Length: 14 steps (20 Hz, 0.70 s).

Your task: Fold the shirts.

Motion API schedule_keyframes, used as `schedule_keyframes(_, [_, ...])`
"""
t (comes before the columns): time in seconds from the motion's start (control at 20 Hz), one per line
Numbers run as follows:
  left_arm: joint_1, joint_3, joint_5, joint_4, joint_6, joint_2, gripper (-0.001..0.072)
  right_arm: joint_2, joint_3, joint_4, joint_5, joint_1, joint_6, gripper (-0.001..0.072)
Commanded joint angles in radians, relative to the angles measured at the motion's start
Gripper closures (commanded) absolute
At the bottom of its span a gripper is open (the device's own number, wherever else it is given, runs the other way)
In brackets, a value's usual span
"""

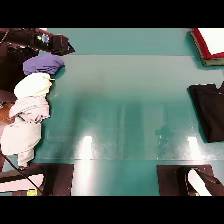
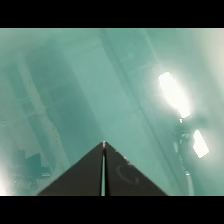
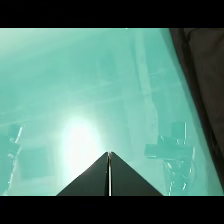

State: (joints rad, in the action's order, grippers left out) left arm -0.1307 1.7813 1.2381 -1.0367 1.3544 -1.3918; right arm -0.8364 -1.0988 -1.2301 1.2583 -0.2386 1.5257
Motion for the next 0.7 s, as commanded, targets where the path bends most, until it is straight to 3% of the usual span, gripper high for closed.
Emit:
schedule_keyframes(0.0, [0.0, 0.0, 0.0, 0.0, 0.0, 0.0, 0.0684, 0.001, -0.001, 0.0, -0.014, 0.006, 0.0, 0.0697])
schedule_keyframes(0.65, [0.0, 0.0, -0.045, 0.021, 0.0, 0.0, 0.0684, 0.001, -0.001, 0.0, -0.021, 0.006, 0.0, 0.0696])
